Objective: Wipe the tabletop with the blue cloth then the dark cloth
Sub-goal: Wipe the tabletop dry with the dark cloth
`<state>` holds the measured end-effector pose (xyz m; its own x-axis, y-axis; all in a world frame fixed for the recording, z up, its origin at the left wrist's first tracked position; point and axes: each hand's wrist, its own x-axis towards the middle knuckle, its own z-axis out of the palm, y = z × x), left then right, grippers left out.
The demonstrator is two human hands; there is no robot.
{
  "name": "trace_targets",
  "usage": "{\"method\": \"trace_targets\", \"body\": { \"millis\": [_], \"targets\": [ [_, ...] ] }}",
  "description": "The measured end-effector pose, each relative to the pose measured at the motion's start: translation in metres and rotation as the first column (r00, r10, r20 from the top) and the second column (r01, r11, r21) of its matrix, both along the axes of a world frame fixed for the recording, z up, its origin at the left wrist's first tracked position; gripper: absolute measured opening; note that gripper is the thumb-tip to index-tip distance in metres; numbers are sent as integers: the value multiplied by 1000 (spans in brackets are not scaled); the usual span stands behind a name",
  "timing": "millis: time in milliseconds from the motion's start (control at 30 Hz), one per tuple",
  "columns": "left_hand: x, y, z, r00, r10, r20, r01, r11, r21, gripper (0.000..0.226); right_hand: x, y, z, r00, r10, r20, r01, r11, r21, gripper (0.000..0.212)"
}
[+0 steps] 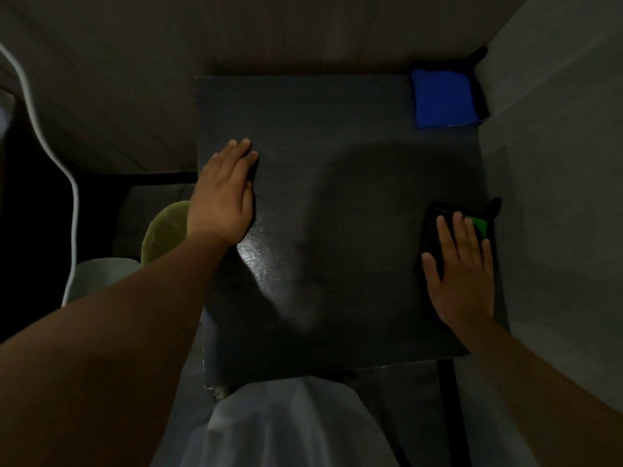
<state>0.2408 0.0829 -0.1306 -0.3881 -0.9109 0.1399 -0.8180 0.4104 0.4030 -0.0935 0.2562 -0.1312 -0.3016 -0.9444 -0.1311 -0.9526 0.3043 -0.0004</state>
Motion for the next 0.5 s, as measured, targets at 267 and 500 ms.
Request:
{"method": "trace_targets", "body": {
  "millis": [267,500],
  "targets": [
    [0,-2,0,1000,-3,5,3,1000,1,45,-7,17,1,990,-135,25,135,991,-9,65],
    [-1,1,1,1000,6,-2,-7,1000,-1,45,16,29,-2,953,-300,28,301,954,-16,66]
  ]
}}
